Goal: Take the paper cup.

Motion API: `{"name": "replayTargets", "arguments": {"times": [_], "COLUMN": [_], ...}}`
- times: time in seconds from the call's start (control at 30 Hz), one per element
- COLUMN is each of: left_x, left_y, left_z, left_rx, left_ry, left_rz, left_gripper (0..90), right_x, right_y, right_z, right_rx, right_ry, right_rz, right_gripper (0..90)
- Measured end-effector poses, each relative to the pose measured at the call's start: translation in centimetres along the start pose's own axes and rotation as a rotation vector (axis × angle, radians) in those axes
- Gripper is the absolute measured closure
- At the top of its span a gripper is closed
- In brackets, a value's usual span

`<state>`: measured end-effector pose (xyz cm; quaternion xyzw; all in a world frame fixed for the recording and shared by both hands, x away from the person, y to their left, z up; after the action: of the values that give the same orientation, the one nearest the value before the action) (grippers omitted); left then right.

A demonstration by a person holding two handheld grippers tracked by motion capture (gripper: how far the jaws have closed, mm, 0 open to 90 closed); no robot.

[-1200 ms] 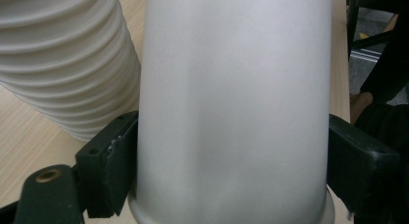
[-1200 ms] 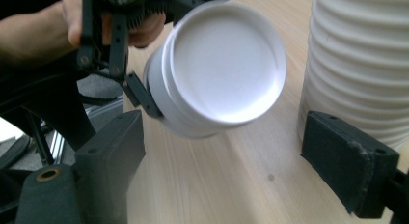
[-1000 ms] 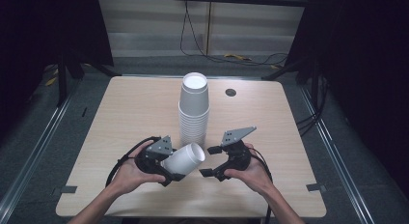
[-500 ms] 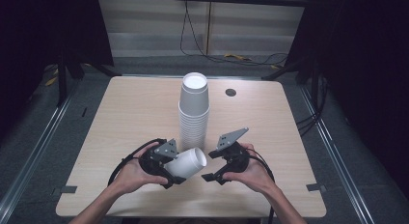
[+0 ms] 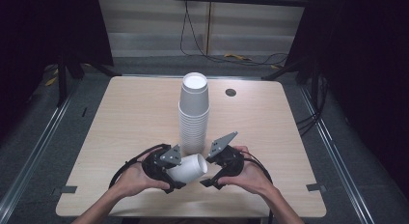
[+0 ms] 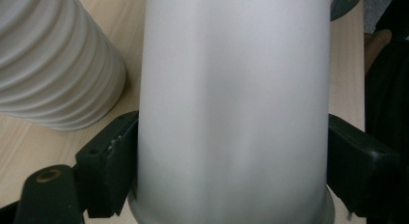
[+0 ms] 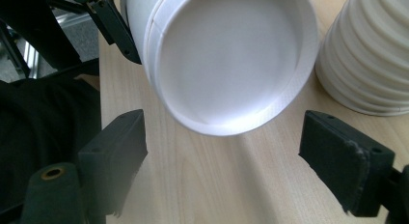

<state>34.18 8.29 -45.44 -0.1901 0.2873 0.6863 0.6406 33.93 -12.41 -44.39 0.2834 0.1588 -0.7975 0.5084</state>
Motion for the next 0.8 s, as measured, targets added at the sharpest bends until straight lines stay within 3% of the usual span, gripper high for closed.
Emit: {"name": "replayTargets", "arguments": {"times": [0.23,0.4,0.6,0.8], "left_x": [0.0,-0.1,-0.3,-0.5], "left_y": [0.2,0.3,0.6,0.9], "left_z": [-1.0,-1.5,-1.4,-1.6], "left_rx": [-0.005,-0.002,-0.003,-0.007], "left_ry": [-0.043,-0.053,-0.06,-0.083], "left_rz": [-0.002,-0.008,-0.024,-0.05], "left_gripper": [15.6,15.6,15.5,15.5], "right_x": [0.0,-0.1,-0.6,-1.2], "right_y": [-0.4,-0.7,-0.9,-1.5], "right_z": [-0.5,-1.0,-1.1,-1.8], "right_rx": [0.018,0.001,-0.006,-0.024], "right_ry": [-0.036,-0.067,-0.06,-0.081], "right_rz": [0.042,0.061,0.064,0.1], "right_gripper": [18.9,17.9,16.7,15.1]}}
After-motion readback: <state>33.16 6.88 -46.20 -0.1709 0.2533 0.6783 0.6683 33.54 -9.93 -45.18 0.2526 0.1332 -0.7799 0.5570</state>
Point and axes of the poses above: each handheld gripper's, and its own axes: z roughly backward along the jaws, x roughly out of its underside, y roughly to its right, the point moved 2 cm from there along -z, roughly forward along the jaws, and after that the axes turned 12 degrees about x, right-handed, at the moved point
